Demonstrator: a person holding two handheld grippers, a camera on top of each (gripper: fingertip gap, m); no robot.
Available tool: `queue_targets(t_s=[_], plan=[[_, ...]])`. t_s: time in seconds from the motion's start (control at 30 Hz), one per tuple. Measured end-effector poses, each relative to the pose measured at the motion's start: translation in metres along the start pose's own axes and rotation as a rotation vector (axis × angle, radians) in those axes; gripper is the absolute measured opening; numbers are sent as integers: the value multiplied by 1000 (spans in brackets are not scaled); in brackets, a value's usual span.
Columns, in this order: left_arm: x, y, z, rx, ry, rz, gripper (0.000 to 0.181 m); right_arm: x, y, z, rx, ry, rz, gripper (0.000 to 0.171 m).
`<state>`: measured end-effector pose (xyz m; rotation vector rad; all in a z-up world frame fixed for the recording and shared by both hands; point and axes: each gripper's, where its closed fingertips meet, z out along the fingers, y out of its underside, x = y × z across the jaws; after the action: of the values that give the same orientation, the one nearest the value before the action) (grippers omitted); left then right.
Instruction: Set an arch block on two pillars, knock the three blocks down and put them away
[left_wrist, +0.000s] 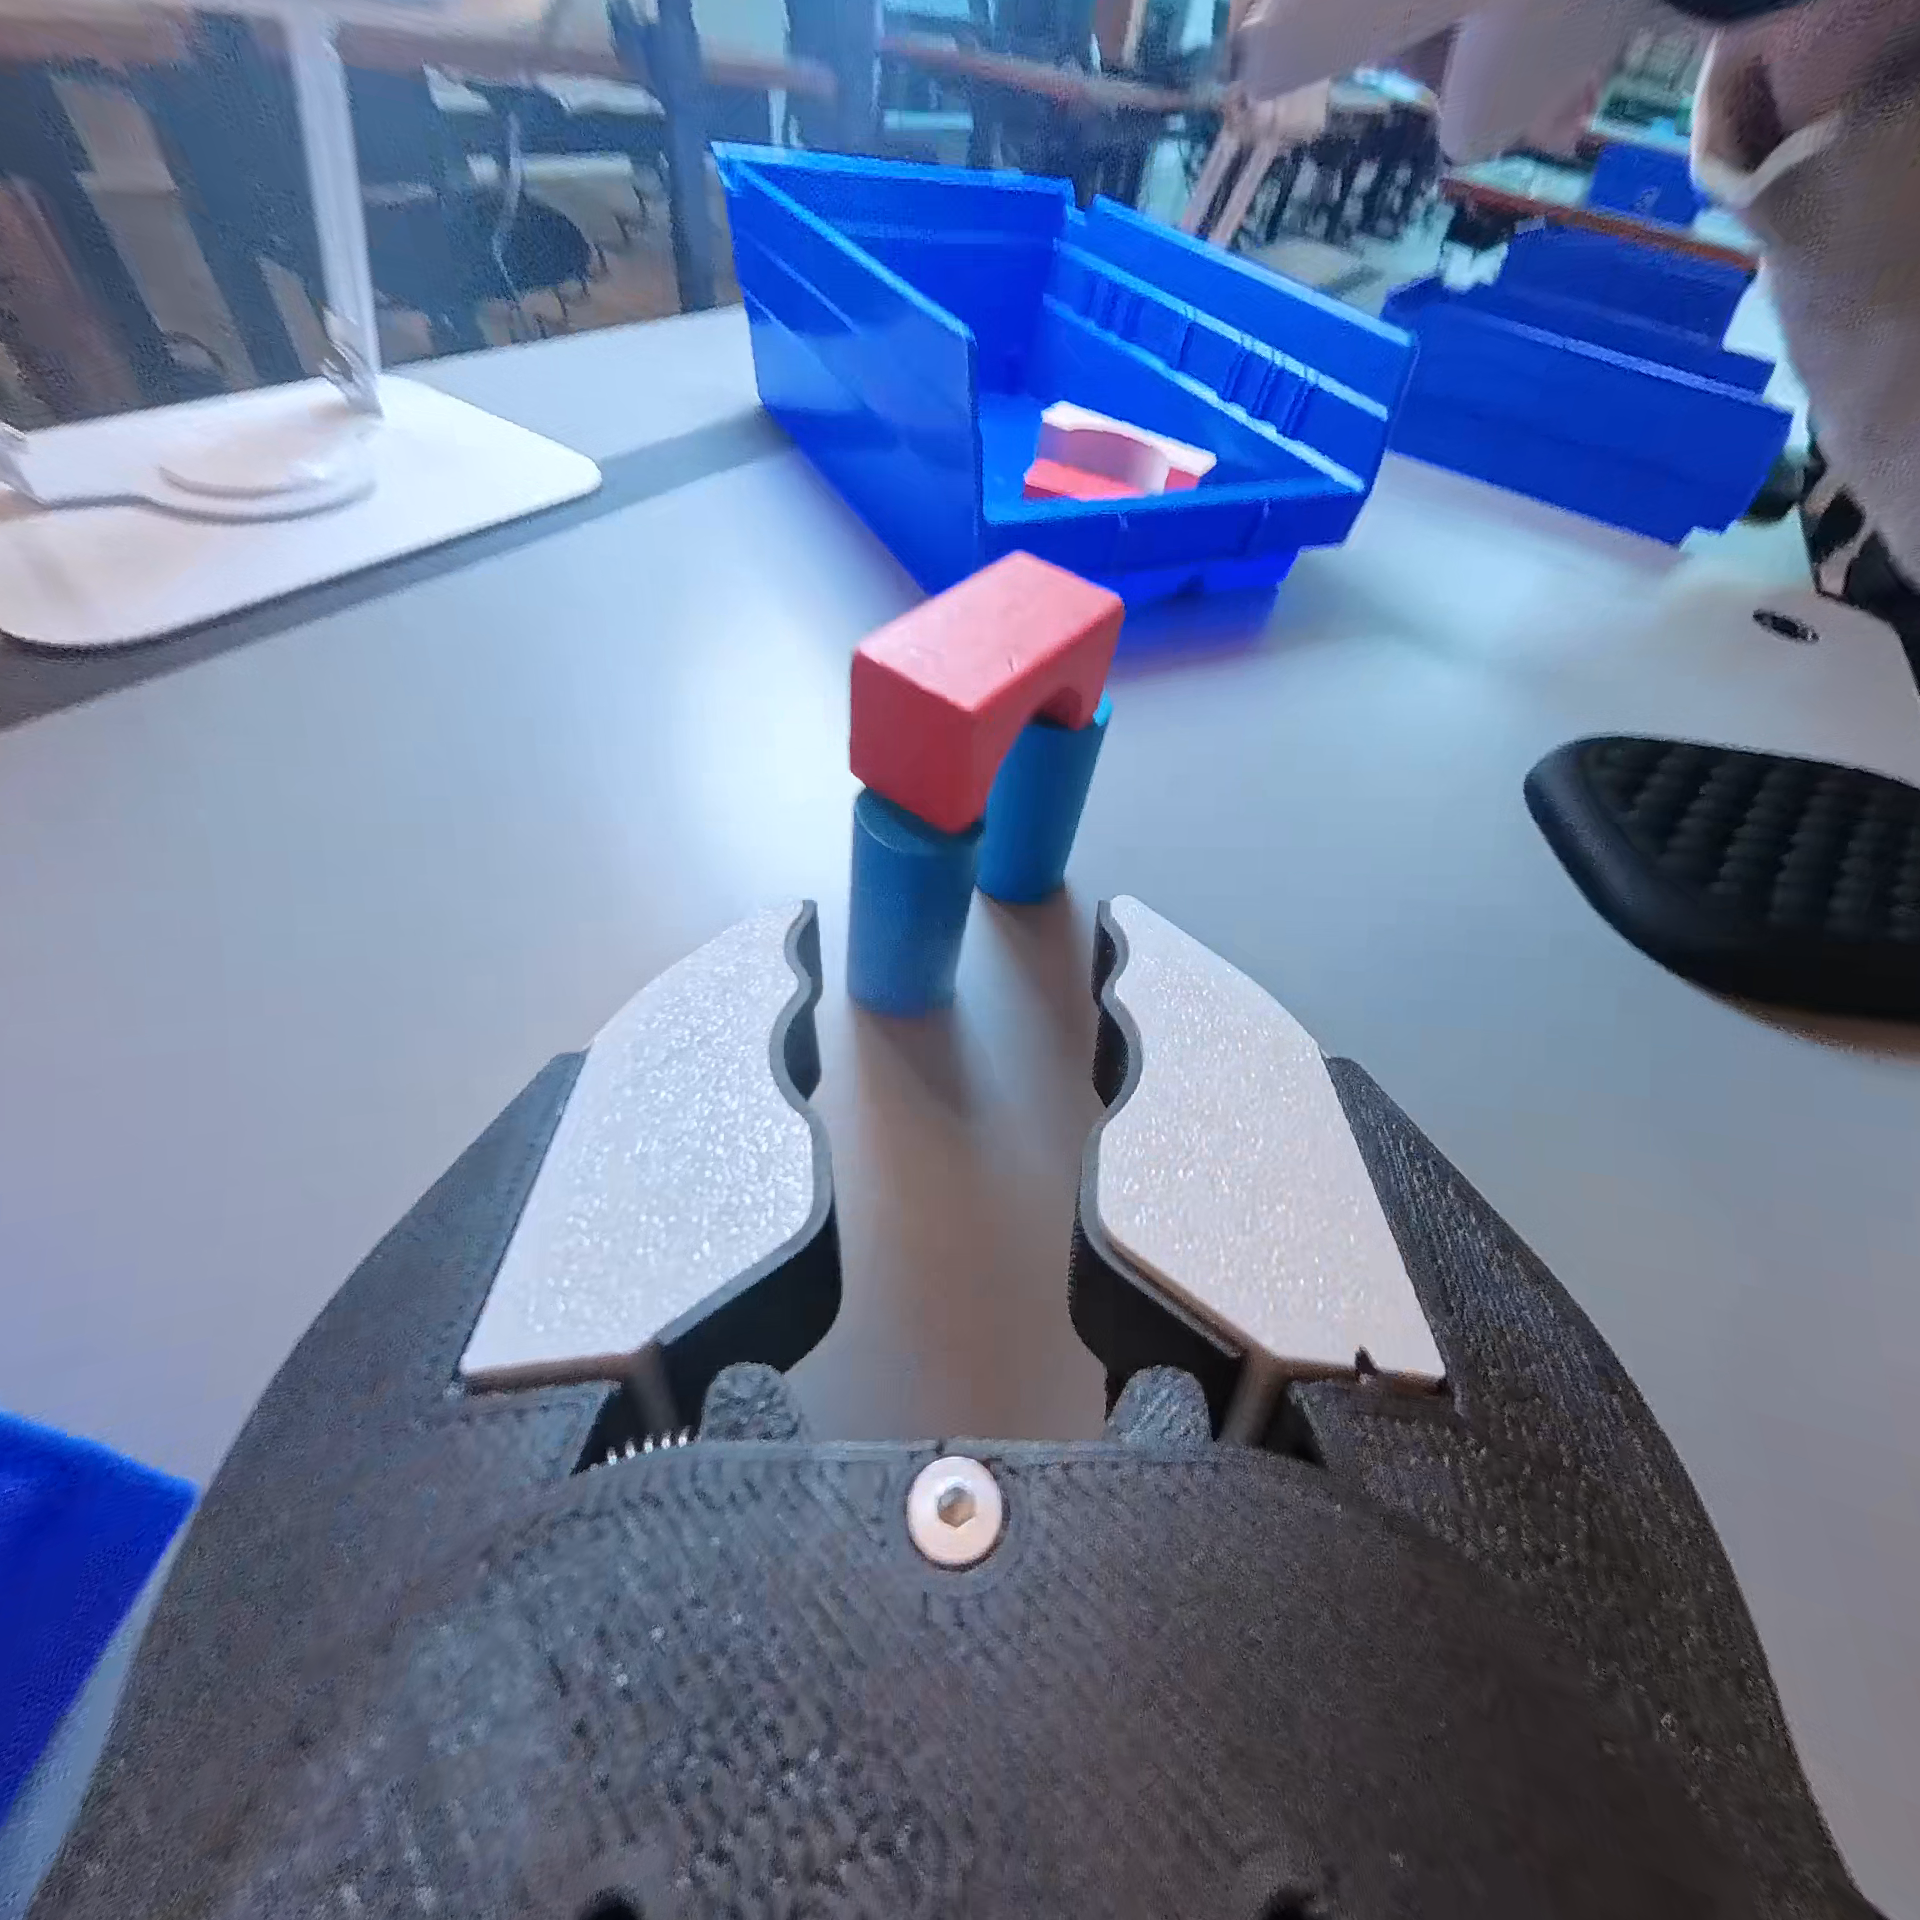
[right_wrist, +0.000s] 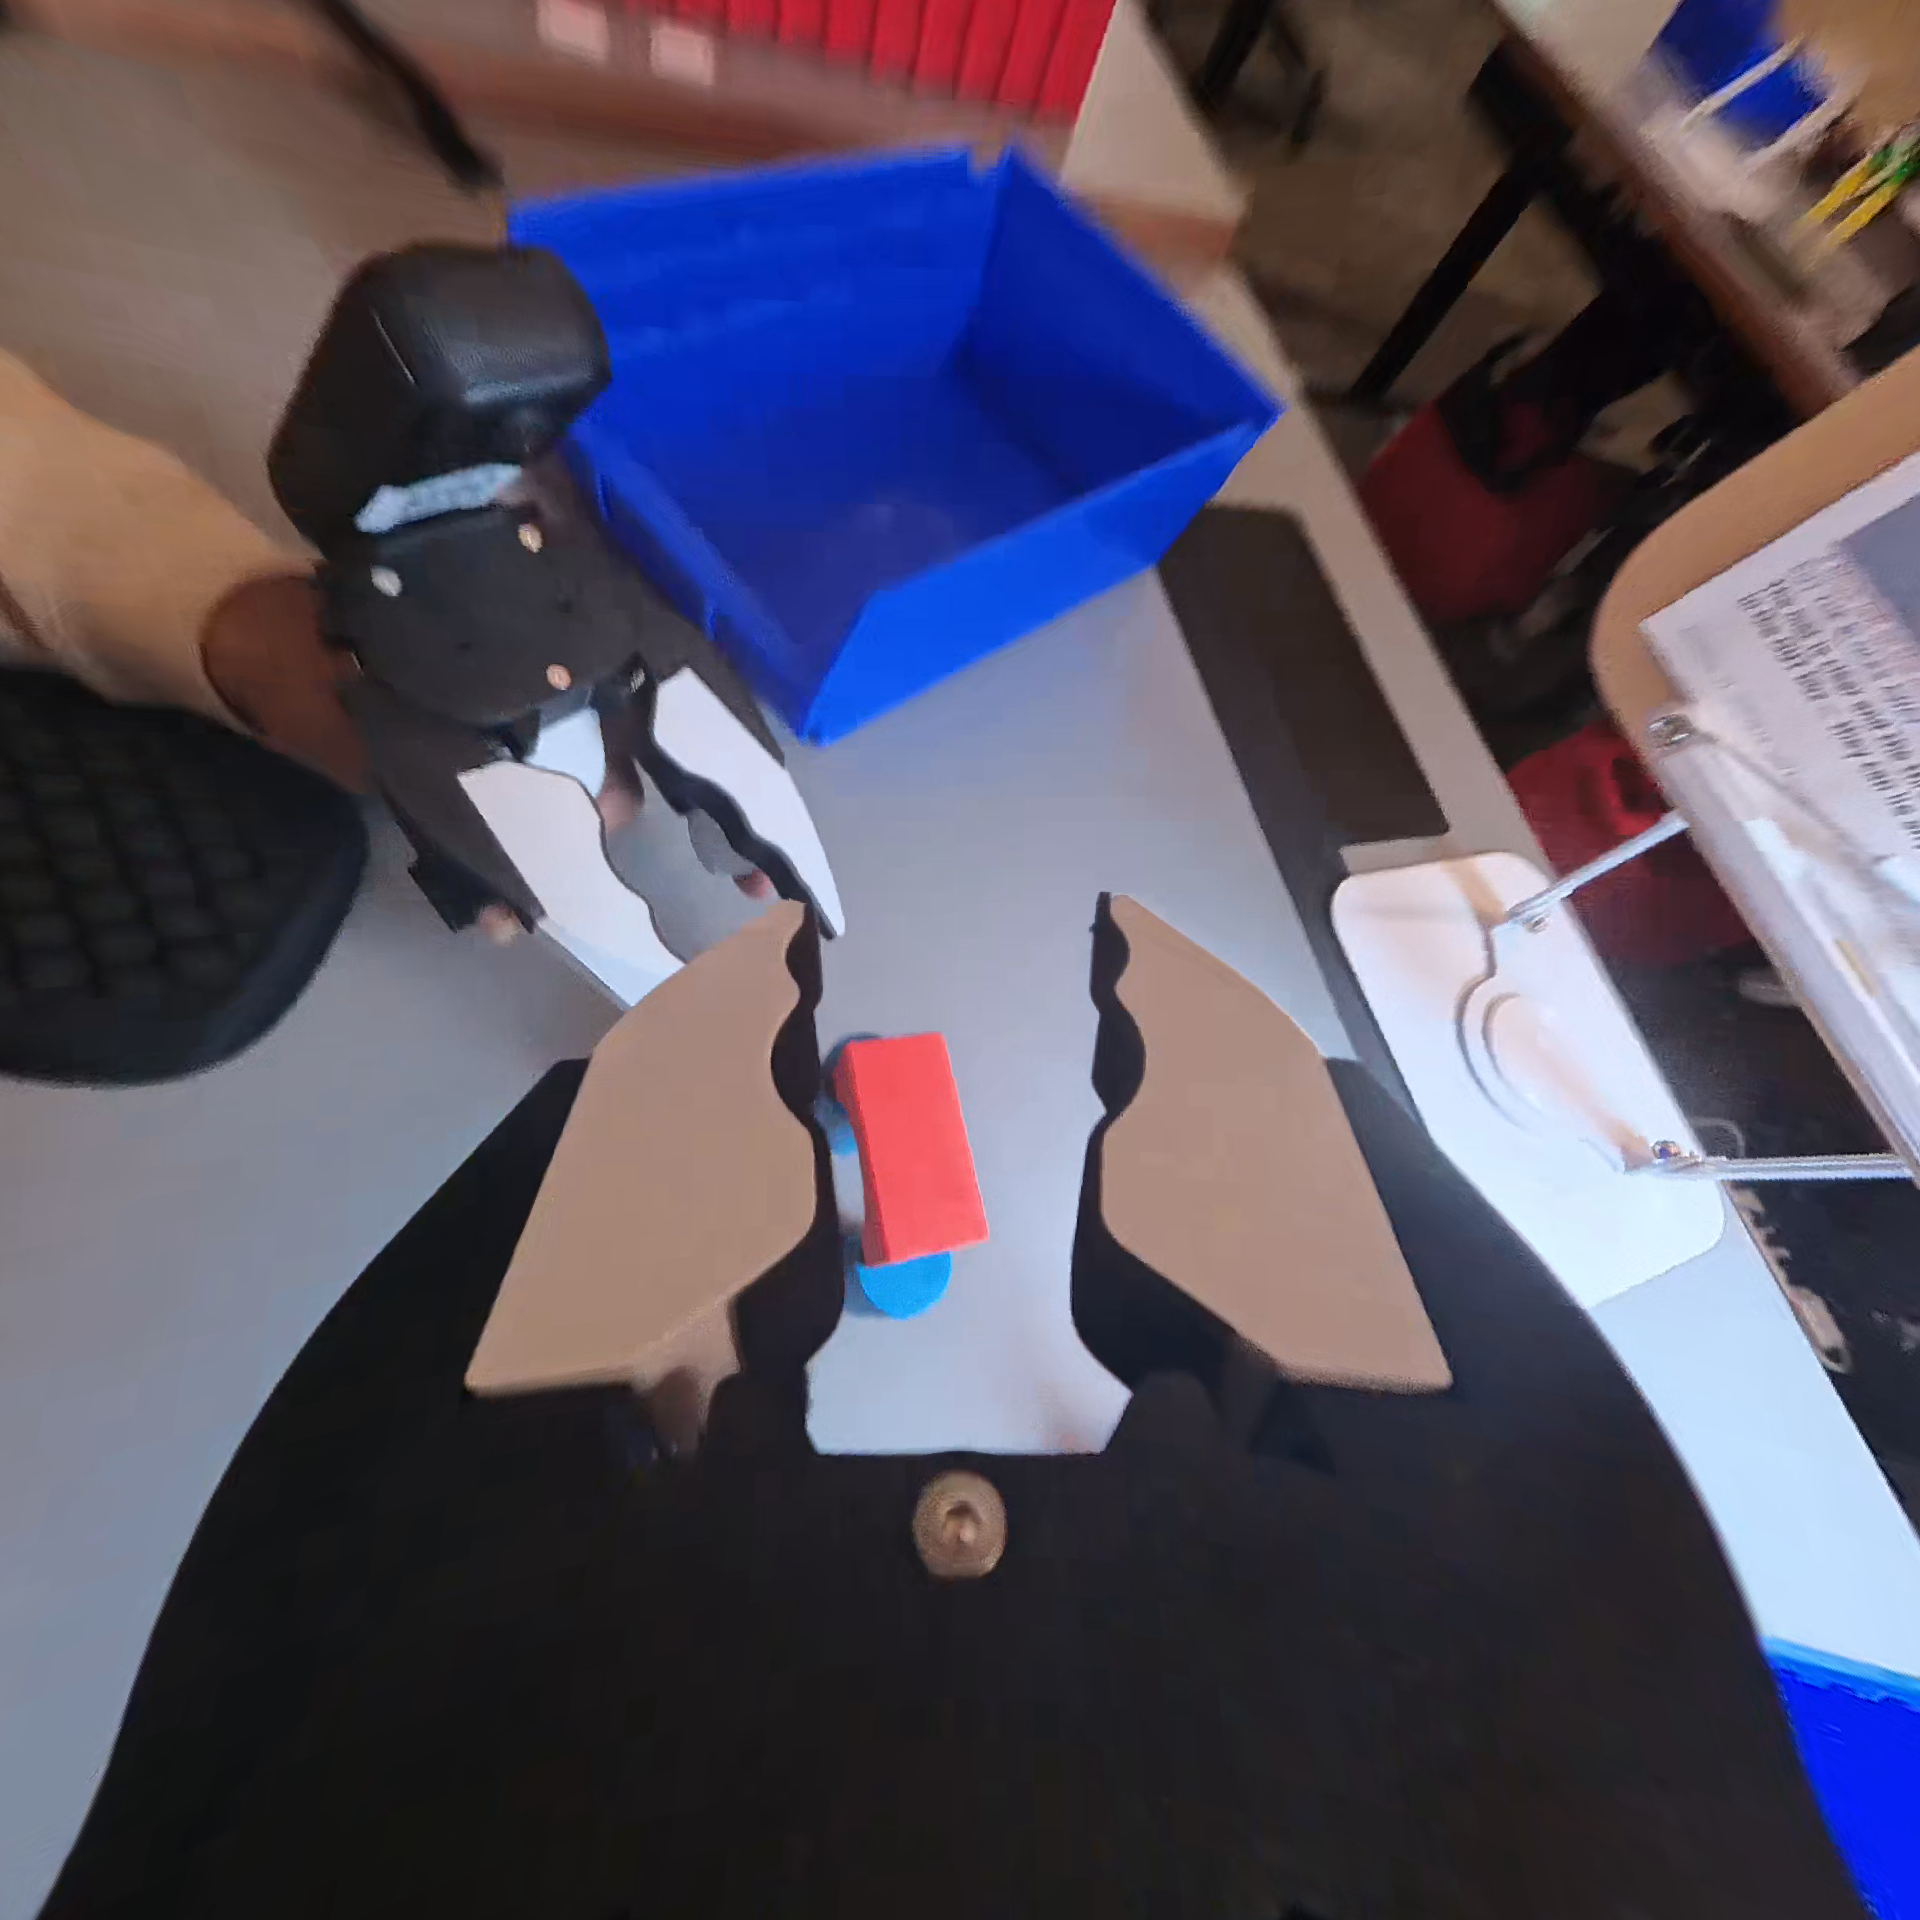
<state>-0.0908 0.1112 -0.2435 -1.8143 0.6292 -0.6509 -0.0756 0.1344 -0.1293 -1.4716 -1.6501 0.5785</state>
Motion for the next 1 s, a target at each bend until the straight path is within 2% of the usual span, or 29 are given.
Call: queue_targets(t_s=[0.13, 0.4, 0.53, 0.7, 1.0], plan=[[-8, -21, -14, 103, -30, -34, 50, 0, -5, -24, 219, 108, 93, 55], [-11, -34, -24, 199, -59, -19, 50, -9, 46, -46, 379, 359, 151, 62], [-12, -38, -30, 237, -84, 5, 50, -22, 72, -45, 357, 398, 199, 70], [-9, -37, -29, 236, -103, 38, 51, -26, 113, -20, 233, 375, 242, 72], [3, -22, -18, 159, -128, 172, 53, -28, 136, 1, 125, 353, 257, 72]])
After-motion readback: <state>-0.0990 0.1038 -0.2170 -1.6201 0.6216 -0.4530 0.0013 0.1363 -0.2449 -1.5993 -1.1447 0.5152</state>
